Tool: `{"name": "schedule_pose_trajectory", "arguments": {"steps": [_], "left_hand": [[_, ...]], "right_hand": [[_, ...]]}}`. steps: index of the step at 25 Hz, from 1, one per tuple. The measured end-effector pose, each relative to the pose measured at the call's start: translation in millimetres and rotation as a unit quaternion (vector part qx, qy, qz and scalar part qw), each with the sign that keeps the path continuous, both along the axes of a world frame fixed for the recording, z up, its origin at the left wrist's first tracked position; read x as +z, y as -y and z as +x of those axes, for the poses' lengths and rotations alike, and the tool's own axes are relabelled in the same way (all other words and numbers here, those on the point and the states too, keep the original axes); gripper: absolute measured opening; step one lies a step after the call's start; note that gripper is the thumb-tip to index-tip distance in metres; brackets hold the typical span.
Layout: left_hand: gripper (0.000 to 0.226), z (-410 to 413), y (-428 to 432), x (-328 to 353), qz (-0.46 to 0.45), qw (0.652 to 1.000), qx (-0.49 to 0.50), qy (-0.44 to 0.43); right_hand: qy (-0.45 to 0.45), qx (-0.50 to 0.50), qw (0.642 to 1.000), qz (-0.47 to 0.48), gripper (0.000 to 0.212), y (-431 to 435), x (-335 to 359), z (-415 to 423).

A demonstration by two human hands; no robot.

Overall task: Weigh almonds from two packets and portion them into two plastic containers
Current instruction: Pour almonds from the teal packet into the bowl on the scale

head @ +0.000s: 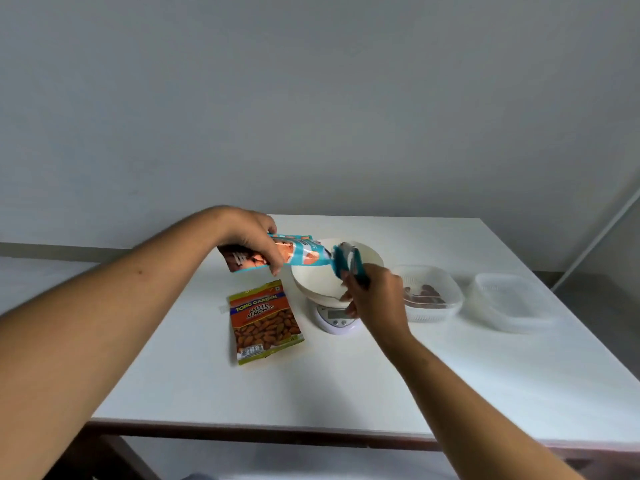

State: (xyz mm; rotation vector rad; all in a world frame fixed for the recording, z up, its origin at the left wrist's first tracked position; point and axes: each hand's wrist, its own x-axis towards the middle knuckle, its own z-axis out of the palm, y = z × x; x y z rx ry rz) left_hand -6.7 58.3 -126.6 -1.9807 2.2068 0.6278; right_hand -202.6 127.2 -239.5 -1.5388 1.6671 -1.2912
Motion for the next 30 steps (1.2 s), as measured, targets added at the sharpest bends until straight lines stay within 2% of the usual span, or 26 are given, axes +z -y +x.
{"name": "schedule_pose_trajectory", "arguments": {"steps": [2,3,8,13,19,25,28,30], "left_hand": [[0.073,-9.3,10.4,9.4,0.004,0.998,-0.011,0.064],[0.074,-12.0,14.5,13.4,0.007,0.995,-0.015,0.095],[0.082,-32.7,29.6,22.5,-0.044,0.966,-0.084,0.242],[0.084,-54.6,27.4,20.2,-0.104,0.907,-0.125,0.387],[0.1,-64.3,19.4,22.5,-0.13,0.874,-0.16,0.441],[0.082,-74.1,14.1,23.5,-0.205,0.84,-0.216,0.454],[0.093,-74.5,11.5,22.2,-0.236,0.811,-0.256,0.47],[0.097,-72.4,9.8,21.2,-0.242,0.807,-0.26,0.472]], "right_hand": [[-0.072,0.004,0.997,0.01,0.026,-4.1,-6.1,6.8],[-0.074,0.017,0.997,0.029,0.027,-6.2,-6.9,11.2],[0.051,0.093,0.986,0.13,0.017,-13.0,-11.3,27.9],[0.095,0.112,0.973,0.181,0.021,-12.1,-18.3,33.9],[0.103,0.121,0.971,0.178,0.014,-11.2,-21.4,35.8],[0.11,0.122,0.969,0.182,0.024,-11.4,-22.3,35.8],[0.115,0.122,0.968,0.185,0.023,-11.9,-21.3,36.2],[0.115,0.124,0.967,0.189,0.021,-13.0,-20.4,35.4]]}}
